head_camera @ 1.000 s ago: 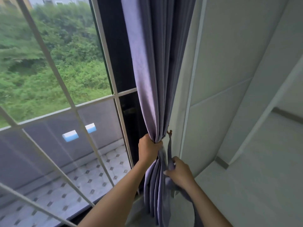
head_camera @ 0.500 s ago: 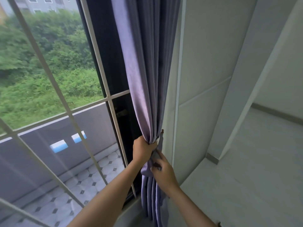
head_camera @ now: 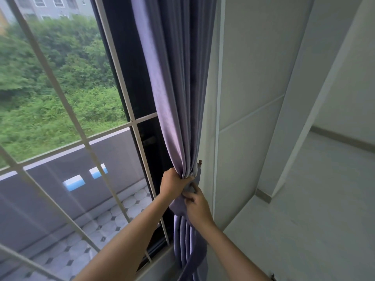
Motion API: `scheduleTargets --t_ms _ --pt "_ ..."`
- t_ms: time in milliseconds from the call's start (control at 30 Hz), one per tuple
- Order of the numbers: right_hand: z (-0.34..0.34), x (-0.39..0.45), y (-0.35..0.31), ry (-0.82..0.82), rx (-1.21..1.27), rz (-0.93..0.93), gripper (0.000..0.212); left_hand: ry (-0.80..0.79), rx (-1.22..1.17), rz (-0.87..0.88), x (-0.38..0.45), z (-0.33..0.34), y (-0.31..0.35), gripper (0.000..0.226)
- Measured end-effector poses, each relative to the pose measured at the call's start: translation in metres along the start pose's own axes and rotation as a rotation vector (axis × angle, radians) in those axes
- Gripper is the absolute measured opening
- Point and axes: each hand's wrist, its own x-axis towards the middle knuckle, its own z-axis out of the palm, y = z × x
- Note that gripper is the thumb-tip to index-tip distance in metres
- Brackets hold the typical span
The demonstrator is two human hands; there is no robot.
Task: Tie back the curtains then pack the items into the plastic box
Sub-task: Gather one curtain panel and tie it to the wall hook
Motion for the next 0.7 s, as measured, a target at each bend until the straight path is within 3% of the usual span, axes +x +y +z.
scheduleTargets --t_ms 233,367,500,633,700 --pt "-0.003 -0.002 0.003 -0.008 -0.181 0.102 0.023 -0.154 0.155 0.031 0.01 -0.015 0.0 0.044" --pt "-0.006 0.001 0.006 -0.009 -0.127 0.145 0.025 -0.281 0.249 0.027 0.012 -0.022 0.01 0.03" --pt "-0.015 0.003 -0.001 0.044 0.022 0.17 0.022 -0.297 0.286 0.036 0.014 -0.024 0.012 0.018" --pt "-0.022 0.012 -0.004 0.204 -0.123 0.039 0.015 -0.301 0.291 0.062 0.015 -0.025 0.013 0.025" --pt "-0.022 0.017 -0.005 0.199 -0.151 0.006 0.037 -0.302 0.308 0.083 0.016 -0.025 0.013 0.025"
